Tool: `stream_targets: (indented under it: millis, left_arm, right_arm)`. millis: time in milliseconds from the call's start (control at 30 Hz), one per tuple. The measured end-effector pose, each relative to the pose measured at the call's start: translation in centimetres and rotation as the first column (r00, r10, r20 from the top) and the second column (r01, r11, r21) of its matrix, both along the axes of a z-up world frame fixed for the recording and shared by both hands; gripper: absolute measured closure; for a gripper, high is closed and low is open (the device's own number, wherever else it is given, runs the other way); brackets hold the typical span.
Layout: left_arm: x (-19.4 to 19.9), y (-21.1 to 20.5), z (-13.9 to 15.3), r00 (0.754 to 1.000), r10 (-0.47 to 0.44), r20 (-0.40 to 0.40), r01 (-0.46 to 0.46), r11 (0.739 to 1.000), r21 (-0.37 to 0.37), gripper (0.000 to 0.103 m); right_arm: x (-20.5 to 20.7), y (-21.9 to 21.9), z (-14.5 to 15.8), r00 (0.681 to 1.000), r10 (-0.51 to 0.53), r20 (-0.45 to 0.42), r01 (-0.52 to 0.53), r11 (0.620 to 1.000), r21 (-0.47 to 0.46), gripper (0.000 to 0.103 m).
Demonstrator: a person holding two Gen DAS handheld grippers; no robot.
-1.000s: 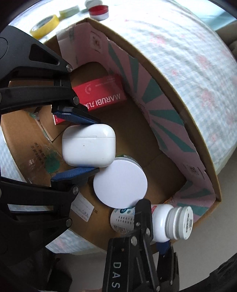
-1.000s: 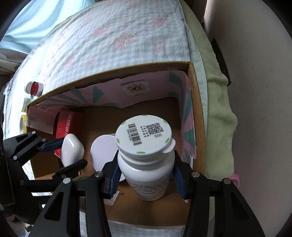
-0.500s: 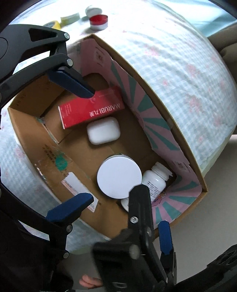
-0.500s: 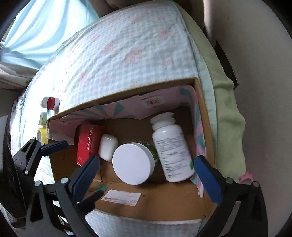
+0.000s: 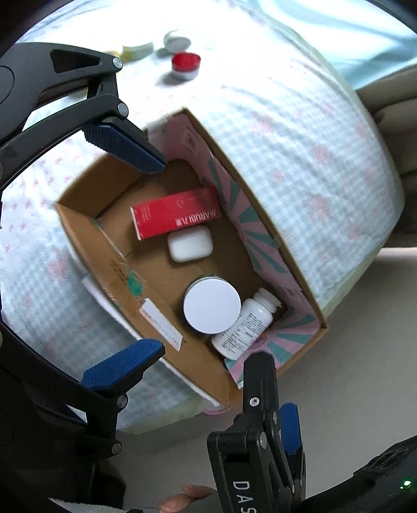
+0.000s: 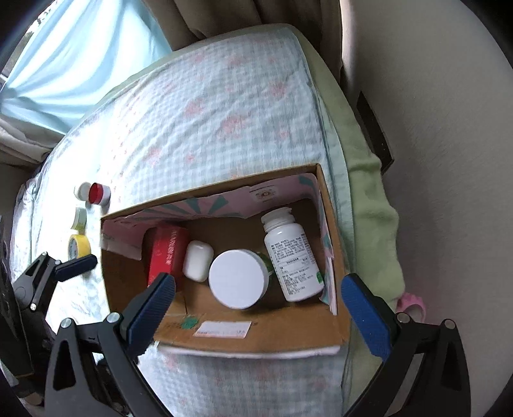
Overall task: Organize rigid objects
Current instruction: 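Lift both tools out of the cardboard box toward the remaining items, then grasp the yellow tape roll with the left tool while the right tool grasps the white-lidded jar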
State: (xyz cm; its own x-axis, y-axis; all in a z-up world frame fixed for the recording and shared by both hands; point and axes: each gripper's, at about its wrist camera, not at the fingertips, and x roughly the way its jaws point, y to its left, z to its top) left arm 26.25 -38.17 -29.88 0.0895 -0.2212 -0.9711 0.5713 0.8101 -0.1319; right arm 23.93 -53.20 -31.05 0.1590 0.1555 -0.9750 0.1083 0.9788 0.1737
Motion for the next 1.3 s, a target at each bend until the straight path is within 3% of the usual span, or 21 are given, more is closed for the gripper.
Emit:
stream_targets:
  millis: [67,200,400,533,767,933,1200,1300]
  left_arm:
    - [-0.5,1.2,1.5,1.000,0.016,0.012,-0.016,1.000,-0.005,0.000]
    - [-1.7,4.7,4.6,0.997,0.060,0.050,-0.060,0.998,-0.009,0.000]
    - [-4.3,11.6,9.0,0.983,0.150,0.103,-0.150,0.989,-0.007,0.000]
    - [-6.1,16.8,11.3,0.966,0.221,0.136,-0.222,0.975,-0.007,0.000]
    - [-9.1,25.5,13.6,0.927,0.326,0.185,-0.323,0.945,-0.046,0.000]
    - [-10.5,30.4,13.7,0.900,0.369,0.231,-0.369,0.928,-0.041,0.000]
    - [-10.1,37.0,10.1,0.857,0.490,0.157,-0.488,0.871,-0.057,0.000]
    - [-9.5,38.9,7.6,0.840,0.527,0.132,-0.525,0.850,-0.051,0.000]
  right_arm:
    - [-0.4,0.5,1.5,1.000,0.000,0.002,0.000,0.999,-0.042,0.000]
    - [-1.8,2.0,5.4,0.999,-0.001,0.054,0.003,1.000,-0.030,0.000]
    - [-3.3,5.7,10.6,0.984,0.071,0.162,-0.060,0.996,-0.071,0.000]
    - [-4.3,9.1,14.0,0.967,0.084,0.241,-0.069,0.995,-0.072,0.000]
    - [-5.6,16.0,17.1,0.947,0.129,0.295,-0.105,0.990,-0.093,0.000]
    - [-5.6,21.9,18.1,0.920,0.223,0.322,-0.203,0.974,-0.096,0.000]
    - [-2.3,30.2,16.7,0.886,0.365,0.285,-0.348,0.931,-0.110,0.000]
    - [-0.3,33.3,15.0,0.871,0.418,0.260,-0.406,0.908,-0.101,0.000]
